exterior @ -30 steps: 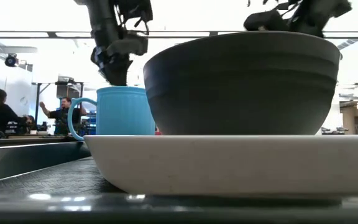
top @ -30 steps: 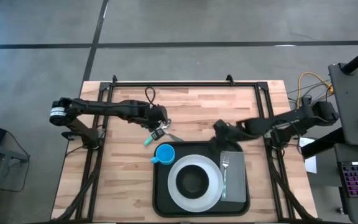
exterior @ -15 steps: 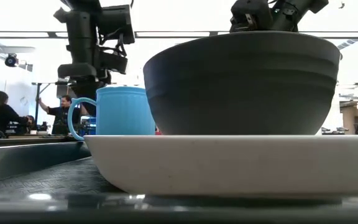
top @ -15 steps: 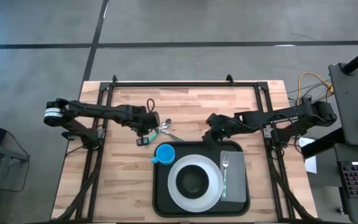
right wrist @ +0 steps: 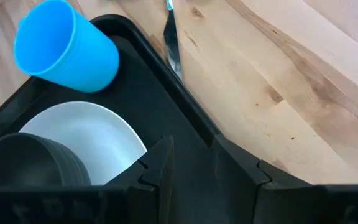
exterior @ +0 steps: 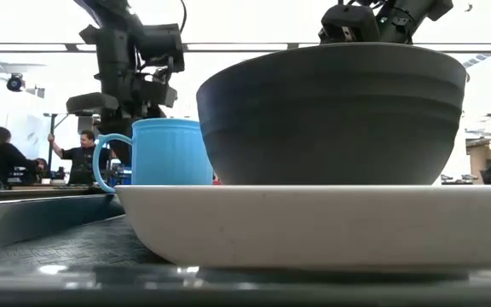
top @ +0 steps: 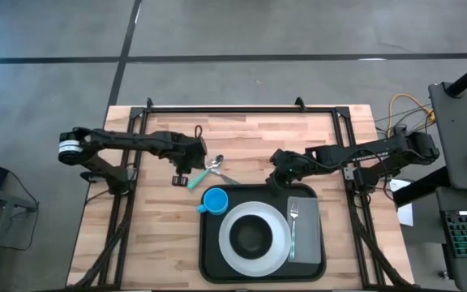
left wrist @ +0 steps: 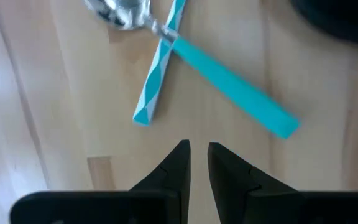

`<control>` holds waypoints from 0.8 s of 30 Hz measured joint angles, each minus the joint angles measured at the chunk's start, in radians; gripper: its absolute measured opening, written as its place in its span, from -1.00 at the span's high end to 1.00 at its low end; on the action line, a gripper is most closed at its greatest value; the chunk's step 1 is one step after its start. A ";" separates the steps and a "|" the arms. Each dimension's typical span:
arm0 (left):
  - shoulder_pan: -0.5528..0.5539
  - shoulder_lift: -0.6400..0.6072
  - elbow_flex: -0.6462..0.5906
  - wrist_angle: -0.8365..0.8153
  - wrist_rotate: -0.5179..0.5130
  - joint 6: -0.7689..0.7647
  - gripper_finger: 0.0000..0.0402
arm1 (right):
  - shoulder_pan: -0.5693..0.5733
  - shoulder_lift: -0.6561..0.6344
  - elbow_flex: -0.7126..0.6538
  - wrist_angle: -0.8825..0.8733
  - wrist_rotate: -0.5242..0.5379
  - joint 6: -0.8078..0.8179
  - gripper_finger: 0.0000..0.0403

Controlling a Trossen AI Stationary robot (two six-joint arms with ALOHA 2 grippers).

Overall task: Set up tray
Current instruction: Put the blue green knife on the gray napkin to the right side of the blue green fork

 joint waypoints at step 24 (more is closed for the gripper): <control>0.083 0.138 -0.027 0.294 0.027 0.279 0.56 | 0.001 0.001 -0.036 0.001 -0.003 0.044 0.50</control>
